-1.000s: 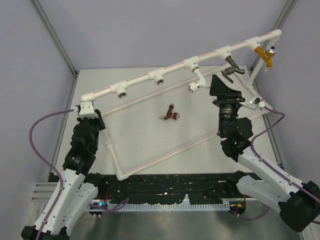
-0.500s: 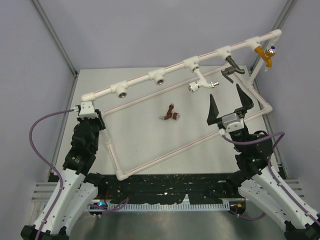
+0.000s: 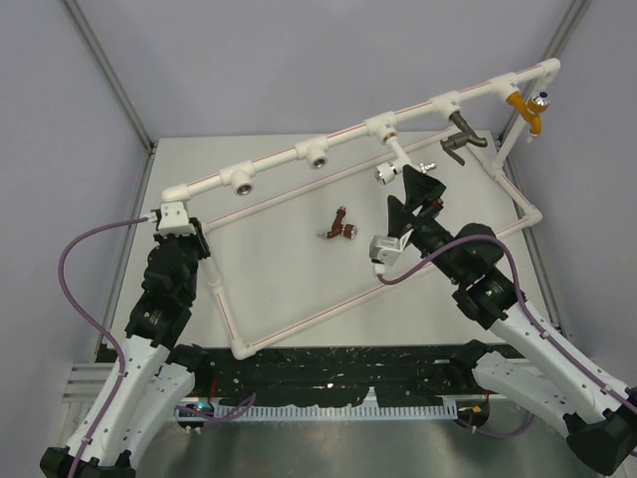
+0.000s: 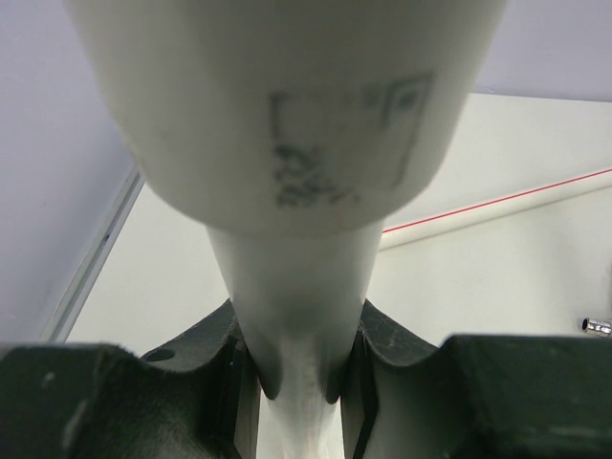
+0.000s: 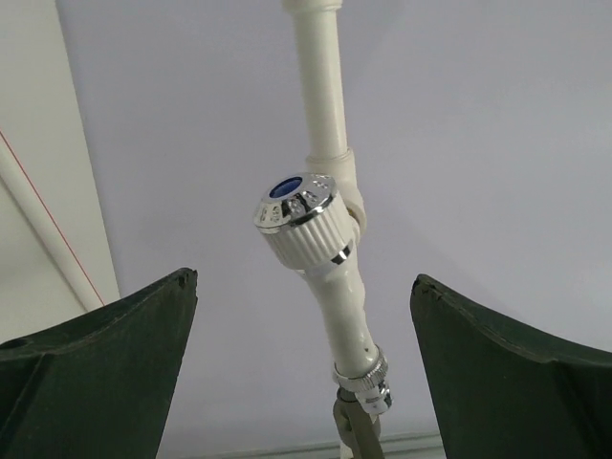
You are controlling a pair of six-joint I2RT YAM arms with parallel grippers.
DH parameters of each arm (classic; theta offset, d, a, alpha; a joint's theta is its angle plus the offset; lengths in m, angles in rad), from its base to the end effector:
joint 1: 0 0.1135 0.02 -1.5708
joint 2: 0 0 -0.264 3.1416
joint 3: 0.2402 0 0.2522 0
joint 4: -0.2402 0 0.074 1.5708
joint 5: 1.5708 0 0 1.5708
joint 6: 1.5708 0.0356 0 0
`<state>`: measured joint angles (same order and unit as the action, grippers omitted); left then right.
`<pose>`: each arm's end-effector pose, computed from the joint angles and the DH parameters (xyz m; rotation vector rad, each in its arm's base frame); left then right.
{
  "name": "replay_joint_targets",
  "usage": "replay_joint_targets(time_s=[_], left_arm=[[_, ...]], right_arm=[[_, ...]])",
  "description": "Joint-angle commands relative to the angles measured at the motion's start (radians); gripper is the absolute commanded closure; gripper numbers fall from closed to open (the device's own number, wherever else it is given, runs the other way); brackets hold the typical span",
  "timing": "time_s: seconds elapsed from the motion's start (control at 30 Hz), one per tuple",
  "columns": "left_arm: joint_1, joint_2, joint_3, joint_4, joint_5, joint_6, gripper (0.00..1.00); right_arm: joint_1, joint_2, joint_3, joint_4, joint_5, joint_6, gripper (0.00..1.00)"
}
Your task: Install the water faucets
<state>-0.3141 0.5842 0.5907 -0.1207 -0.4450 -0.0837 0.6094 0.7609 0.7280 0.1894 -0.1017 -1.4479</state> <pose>0.1472 -0.0317 0.3086 -0.1403 1.6685 0.0748 0.1486 0.1081 0.3645 -1.2790 0.6702 -0.6196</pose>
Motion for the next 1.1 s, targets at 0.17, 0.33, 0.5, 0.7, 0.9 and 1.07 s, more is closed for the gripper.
replay_joint_targets(time_s=[0.17,0.33,0.5,0.7,0.9,1.07], left_arm=[[-0.013,0.014,0.032,-0.057,0.022,0.067,1.00],[-0.011,0.009,0.027,-0.054,0.020,0.068,1.00],[-0.013,0.008,0.027,-0.054,0.019,0.070,1.00],[-0.020,0.006,0.027,-0.053,0.020,0.073,1.00],[-0.023,0.006,0.026,-0.053,0.017,0.073,1.00],[-0.025,0.009,0.024,-0.053,0.015,0.073,1.00]], right_arm=[[0.012,0.141,0.091,0.104,0.163,-0.250,0.03],[0.012,0.233,0.109,0.180,0.181,-0.233,0.15],[0.012,0.259,0.110,0.228,0.140,-0.061,0.46],[-0.019,0.259,0.103,0.477,0.034,0.556,0.71],[-0.030,0.261,0.077,0.741,0.413,1.562,0.92],[-0.034,0.230,0.083,0.642,0.657,2.156,0.92]])
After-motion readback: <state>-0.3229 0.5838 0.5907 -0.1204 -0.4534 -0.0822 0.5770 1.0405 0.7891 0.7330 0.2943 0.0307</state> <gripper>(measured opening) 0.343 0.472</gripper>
